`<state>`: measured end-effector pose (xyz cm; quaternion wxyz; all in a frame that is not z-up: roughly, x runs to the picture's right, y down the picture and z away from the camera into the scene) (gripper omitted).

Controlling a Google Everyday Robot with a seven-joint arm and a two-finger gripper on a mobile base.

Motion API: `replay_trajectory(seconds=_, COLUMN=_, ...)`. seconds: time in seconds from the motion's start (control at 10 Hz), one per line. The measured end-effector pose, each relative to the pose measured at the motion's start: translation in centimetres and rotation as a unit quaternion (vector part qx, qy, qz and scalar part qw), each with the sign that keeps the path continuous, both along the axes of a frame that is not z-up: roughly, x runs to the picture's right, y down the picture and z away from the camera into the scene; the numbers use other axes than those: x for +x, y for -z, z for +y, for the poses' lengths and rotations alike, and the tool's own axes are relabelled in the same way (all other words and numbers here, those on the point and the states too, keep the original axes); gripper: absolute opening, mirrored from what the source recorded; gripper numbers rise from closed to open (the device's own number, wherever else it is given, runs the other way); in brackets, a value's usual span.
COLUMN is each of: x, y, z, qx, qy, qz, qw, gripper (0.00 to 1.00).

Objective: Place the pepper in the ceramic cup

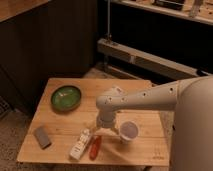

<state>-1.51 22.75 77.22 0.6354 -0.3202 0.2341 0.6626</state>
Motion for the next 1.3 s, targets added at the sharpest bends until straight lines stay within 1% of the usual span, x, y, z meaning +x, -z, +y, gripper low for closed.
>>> replay_trajectory(seconds=0.2, x=0.3, y=-0.4, z=0.5, qx=-0.001, qy=0.001, qz=0.0, qw=1.0, gripper=0.83)
replay_trajectory(seconds=0.4, x=0.7, y=-0.3, z=0.6, qx=0.0, qy=-0.002, qz=0.005, qw=1.0, gripper=0.83)
replay_trajectory(seconds=0.6, x=0.9, y=-0.1, z=0.1, qx=0.007, qy=-0.001, qz=0.006, qw=1.0, gripper=0.83)
replay_trajectory(seconds=1.0, x=1.0, y=0.3, z=-0.5, qx=0.012, qy=-0.004, qz=0.006, qw=0.9999, gripper=0.82)
replay_trajectory(seconds=1.1, x=1.1, y=0.2, z=-0.5, qx=0.011, qy=-0.004, qz=0.006, qw=0.9999, gripper=0.8)
replay_trajectory(seconds=1.3, x=1.6, y=0.0, z=-0.2, qx=0.009, qy=-0.005, qz=0.008, qw=0.9999, gripper=0.6)
